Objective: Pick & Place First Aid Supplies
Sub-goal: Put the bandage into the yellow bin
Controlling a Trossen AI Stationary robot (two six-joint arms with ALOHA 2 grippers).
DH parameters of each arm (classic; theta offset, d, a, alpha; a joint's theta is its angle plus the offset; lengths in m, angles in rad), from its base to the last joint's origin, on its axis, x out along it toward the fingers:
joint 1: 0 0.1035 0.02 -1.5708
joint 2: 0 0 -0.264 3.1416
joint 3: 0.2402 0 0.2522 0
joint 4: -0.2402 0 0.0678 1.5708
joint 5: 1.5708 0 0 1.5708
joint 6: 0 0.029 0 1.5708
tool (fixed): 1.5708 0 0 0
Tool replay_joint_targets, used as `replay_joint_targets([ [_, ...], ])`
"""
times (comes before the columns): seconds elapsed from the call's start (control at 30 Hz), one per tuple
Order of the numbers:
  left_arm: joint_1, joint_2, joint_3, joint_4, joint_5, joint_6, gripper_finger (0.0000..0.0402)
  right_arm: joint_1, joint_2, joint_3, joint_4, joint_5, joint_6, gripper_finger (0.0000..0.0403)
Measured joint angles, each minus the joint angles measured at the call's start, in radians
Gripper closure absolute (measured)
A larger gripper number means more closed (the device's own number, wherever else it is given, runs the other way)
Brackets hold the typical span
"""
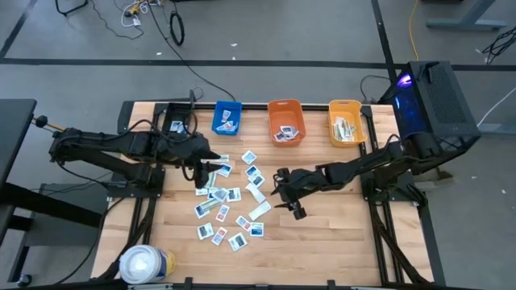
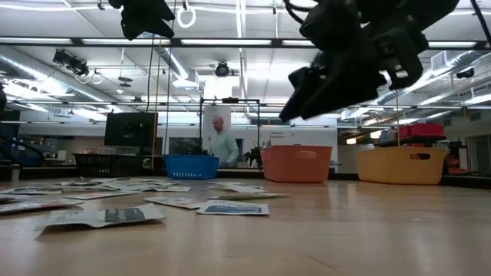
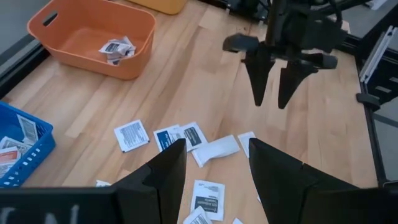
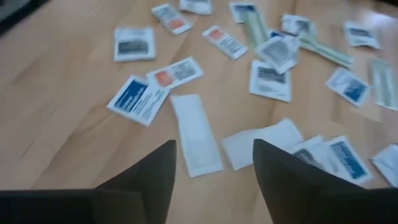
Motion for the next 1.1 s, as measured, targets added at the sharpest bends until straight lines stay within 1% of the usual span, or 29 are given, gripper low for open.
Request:
replay_joint_targets([
  [0.1, 0.0, 0.0, 0.0, 0.0, 0.0, 0.001, 0.0223, 0.0, 0.036, 0.0, 0.005, -0.021, -0.038, 0.0168],
  [0.2, 0.0, 0.0, 0.0, 0.0, 0.0, 0.001, 0.0223, 0.0, 0.078, 0.0, 0.009, -0.023, -0.074, 0.0164],
  [0.37, 0.0, 0.0, 0.0, 0.0, 0.0, 0.001, 0.0223, 0.0, 0.128, 0.0, 0.053, -0.031, -0.085, 0.0168],
  [0.53, 0.0, 0.0, 0.0, 0.0, 0.0, 0.002, 0.0223, 0.0, 0.134, 0.006, 0.075, -0.033, -0.076, 0.0179],
  [0.67, 0.0, 0.0, 0.0, 0.0, 0.0, 0.002, 0.0223, 0.0, 0.134, 0.08, 0.0, -0.033, -0.046, 0.0185],
  [0.87, 0.0, 0.0, 0.0, 0.0, 0.0, 0.002, 0.0223, -0.01, 0.134, 0.174, -0.041, -0.032, -0.064, 0.0186],
  [1.03, 0.0, 0.0, 0.0, 0.0, -0.008, 0.002, 0.0223, -0.032, 0.139, 0.179, -0.071, -0.035, -0.078, 0.0186],
  [1.1, 0.0, 0.0, 0.0, 0.001, -0.016, 0.002, 0.0223, -0.04, 0.158, 0.18, -0.074, -0.055, -0.08, 0.0186],
])
